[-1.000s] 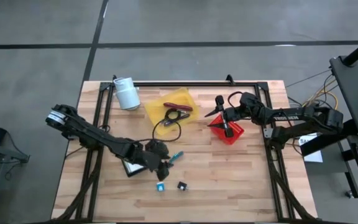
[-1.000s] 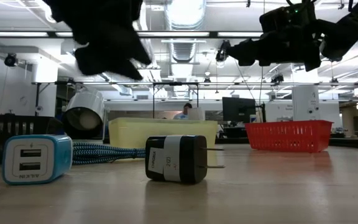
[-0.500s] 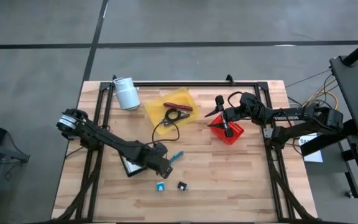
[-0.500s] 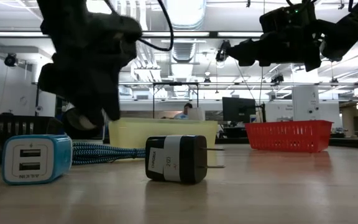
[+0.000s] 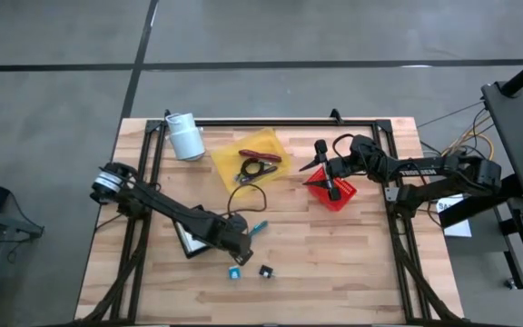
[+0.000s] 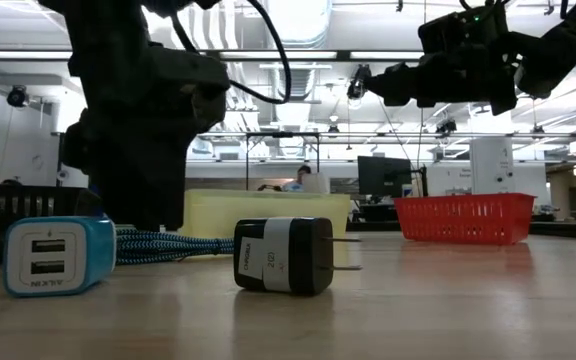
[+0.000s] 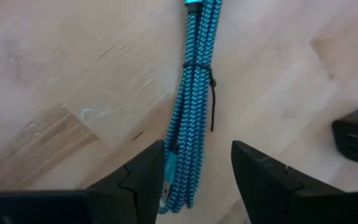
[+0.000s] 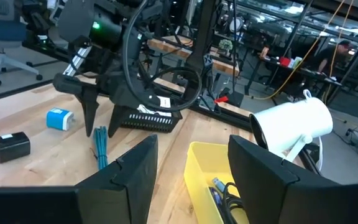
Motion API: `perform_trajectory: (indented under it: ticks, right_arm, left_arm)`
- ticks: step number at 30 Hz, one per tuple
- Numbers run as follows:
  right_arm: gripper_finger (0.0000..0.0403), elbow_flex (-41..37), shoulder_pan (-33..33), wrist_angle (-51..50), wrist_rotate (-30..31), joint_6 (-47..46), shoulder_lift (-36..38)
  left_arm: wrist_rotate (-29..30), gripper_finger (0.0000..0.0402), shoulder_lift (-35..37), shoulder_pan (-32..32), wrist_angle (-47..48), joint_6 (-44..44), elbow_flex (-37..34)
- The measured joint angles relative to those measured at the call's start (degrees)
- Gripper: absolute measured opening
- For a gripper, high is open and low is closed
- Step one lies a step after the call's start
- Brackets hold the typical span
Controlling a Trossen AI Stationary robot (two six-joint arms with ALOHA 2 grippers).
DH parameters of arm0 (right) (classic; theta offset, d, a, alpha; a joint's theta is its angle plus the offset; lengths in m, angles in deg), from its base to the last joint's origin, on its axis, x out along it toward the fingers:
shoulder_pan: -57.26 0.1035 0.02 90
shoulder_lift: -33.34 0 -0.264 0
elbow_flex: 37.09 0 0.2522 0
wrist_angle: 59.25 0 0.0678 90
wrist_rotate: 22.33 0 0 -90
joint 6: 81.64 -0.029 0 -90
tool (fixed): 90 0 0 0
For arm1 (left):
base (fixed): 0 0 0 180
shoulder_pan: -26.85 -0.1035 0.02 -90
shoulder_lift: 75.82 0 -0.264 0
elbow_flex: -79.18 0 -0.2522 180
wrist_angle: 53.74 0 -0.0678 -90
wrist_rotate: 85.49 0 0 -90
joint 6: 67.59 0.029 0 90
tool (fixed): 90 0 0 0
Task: Pick and place items into bin
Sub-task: Put the blue charger cable into the yellow bin
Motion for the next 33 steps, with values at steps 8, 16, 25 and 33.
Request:
perform_trajectory:
  ticks: [8, 16, 25, 33]
  right_arm:
    - [0.0183, 0.00, 0.00, -0.32, 0.00, 0.21, 0.00]
    - [0.0183, 0.00, 0.00, -1.02, 0.00, 1.50, 0.00]
    - [0.0183, 0.00, 0.00, -1.00, 0.00, 1.50, 0.00]
    - [0.0183, 0.00, 0.00, -0.98, 0.00, 1.50, 0.00]
  left_arm:
    - [0.00, 0.0169, -1.90, -0.11, -0.02, 1.07, -0.07]
    - [0.02, 0.0166, -2.27, -0.15, -0.42, 5.12, -0.37]
    - [0.04, 0.0079, -2.29, -0.81, -0.44, 5.46, -0.39]
    - [-0.02, 0.0017, -2.29, -1.74, -0.58, 8.90, -0.39]
